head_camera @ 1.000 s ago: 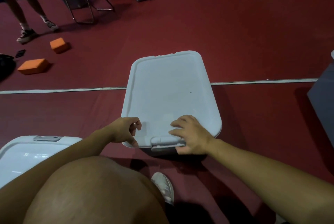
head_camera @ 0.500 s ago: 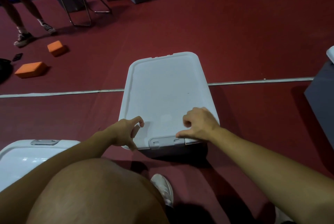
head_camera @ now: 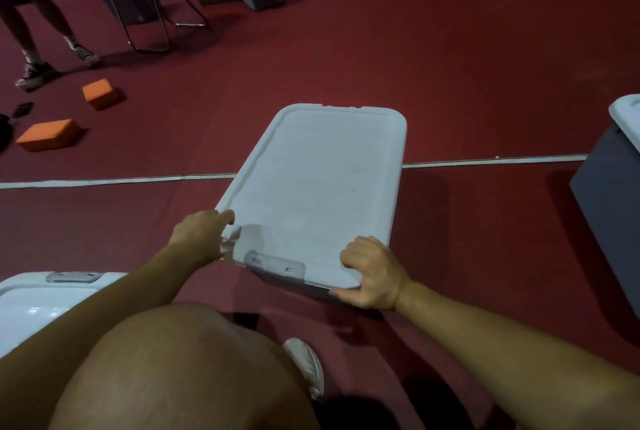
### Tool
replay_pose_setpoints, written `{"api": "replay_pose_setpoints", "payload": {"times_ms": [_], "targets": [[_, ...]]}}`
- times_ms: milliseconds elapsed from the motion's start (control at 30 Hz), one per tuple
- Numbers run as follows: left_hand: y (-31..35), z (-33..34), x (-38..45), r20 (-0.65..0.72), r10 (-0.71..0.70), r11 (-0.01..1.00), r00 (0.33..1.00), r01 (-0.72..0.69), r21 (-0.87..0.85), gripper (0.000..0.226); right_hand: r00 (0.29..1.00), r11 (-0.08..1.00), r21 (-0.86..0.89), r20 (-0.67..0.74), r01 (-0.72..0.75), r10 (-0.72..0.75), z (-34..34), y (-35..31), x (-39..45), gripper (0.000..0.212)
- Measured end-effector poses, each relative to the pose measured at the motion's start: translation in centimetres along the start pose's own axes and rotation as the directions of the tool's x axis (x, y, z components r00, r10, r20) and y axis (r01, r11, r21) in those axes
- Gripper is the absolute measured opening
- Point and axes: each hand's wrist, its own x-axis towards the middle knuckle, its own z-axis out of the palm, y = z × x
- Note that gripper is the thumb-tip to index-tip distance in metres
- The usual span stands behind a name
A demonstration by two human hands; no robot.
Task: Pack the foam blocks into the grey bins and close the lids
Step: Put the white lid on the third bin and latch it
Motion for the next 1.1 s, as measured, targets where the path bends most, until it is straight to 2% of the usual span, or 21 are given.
{"api": "replay_pose_setpoints", "payload": {"times_ms": [33,100,167,233,467,633,700,767,833,900,1000,1100], "targets": [[0.3,-0.2,0.4,0.083,0.055,0.998,0.995,-0.055,-0.012,0.06,0.998,0.999,-0.012,0.043,0.043,-0.043,-0.5,0.4,-0.1,0.049],[2.0,-0.2,0.8,0.191,0.239,0.966,0.952,-0.213,-0.145,0.069,0.994,0.995,-0.067,0.084,0.078,-0.072,-2.3,2.5,0.0,0.053],[4.2,0.2,0.9,0.17,0.372,0.904,0.912,-0.315,-0.287,0.065,0.996,0.992,-0.122,0.083,0.026,-0.016,-4.4,4.7,0.3,0.062],[5.3,0.6,1.3,0.108,0.413,0.875,0.904,-0.361,-0.322,0.059,0.993,0.988,-0.152,0.115,-0.01,0.028,-5.2,5.9,0.3,0.071],[4.8,0.5,2.2,0.134,0.407,0.879,0.904,-0.348,-0.327,0.051,0.995,0.986,-0.165,0.103,0.024,-0.007,-4.0,5.8,-0.1,0.072],[3.3,-0.2,2.7,0.199,0.235,0.968,0.951,-0.21,-0.14,0.042,0.999,0.99,-0.138,0.035,0.004,0.001,-1.1,2.1,0.9,0.07],[3.8,-0.7,2.9,0.266,0.219,0.973,0.939,-0.191,-0.129,0.048,0.999,0.993,-0.121,0.049,0.016,-0.01,-0.7,1.2,0.9,0.07],[5.4,-1.5,2.7,0.308,0.221,0.962,0.925,-0.155,-0.225,0.07,0.992,0.992,-0.109,0.115,0.068,-0.055,-1.8,2.2,1.1,0.073],[7.1,-2.1,2.3,0.273,0.195,0.952,0.942,-0.115,-0.284,0.095,0.982,0.987,-0.16,0.19,0.014,0.017,-3.7,4.5,1.6,0.081],[8.3,-1.9,2.4,0.254,0.141,0.949,0.957,-0.058,-0.31,0.107,0.963,0.974,-0.217,0.242,-0.065,0.119,-5.0,6.5,1.9,0.084],[8.9,-1.5,2.7,0.311,0.073,0.952,0.948,0.027,-0.306,0.112,0.958,0.974,-0.209,0.253,-0.086,0.139,-4.6,7.1,2.1,0.079],[9.3,-1.2,3.0,0.346,0.079,0.957,0.935,0.025,-0.288,0.105,0.984,0.98,-0.192,0.157,-0.049,0.08,-4.3,6.6,2.5,0.074]]}}
